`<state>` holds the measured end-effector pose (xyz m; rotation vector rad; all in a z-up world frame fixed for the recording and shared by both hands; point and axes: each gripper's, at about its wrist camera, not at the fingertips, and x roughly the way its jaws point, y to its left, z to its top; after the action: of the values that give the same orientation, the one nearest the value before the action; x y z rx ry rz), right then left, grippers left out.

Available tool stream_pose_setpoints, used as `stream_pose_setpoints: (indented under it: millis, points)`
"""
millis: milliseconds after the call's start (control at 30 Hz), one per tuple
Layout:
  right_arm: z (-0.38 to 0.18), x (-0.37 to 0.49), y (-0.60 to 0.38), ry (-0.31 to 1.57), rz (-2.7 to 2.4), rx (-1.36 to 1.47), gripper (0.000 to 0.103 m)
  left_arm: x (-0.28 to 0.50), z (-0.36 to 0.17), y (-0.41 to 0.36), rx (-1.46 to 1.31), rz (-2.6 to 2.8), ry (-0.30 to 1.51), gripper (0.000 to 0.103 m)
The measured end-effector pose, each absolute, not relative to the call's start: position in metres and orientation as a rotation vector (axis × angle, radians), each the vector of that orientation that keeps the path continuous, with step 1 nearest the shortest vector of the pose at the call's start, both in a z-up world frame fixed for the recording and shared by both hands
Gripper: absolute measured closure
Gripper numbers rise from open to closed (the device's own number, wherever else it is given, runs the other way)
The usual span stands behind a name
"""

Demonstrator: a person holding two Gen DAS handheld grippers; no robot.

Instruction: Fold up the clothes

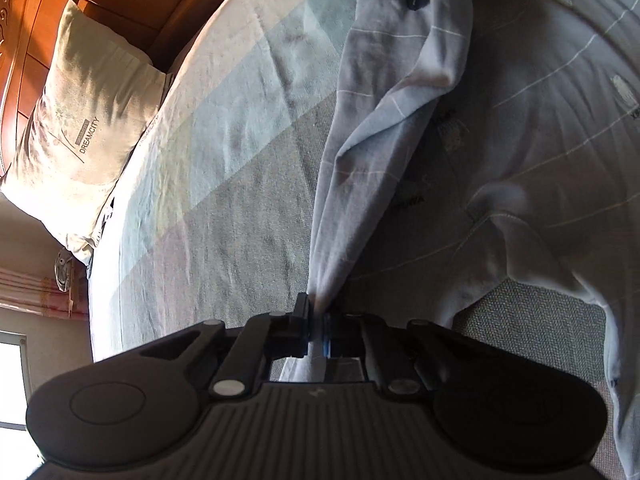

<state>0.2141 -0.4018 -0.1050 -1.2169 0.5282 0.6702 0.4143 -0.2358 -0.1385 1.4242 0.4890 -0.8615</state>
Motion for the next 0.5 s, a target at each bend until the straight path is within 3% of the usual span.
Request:
stream_pose_setpoints:
  millis: [300, 367, 500]
  points:
    - [-0.039, 0.254, -0.41, 0.663, 0.637, -0.924, 0.091, 0.4, -0.126, -0.233, 1.462, -0.912, 0.545, 0.098]
    - [-0.028, 0.262, -0.409, 0.65, 0.643, -0.914, 0.092, 0.4, -0.129, -0.232, 1.467, -0.916, 0.54, 0.09]
    - [-0.018, 0.255, -0.402, 0.641, 0.678, -0.929, 0.092, 0.406, -0.135, -0.229, 1.466, -0.908, 0.559, 0.087]
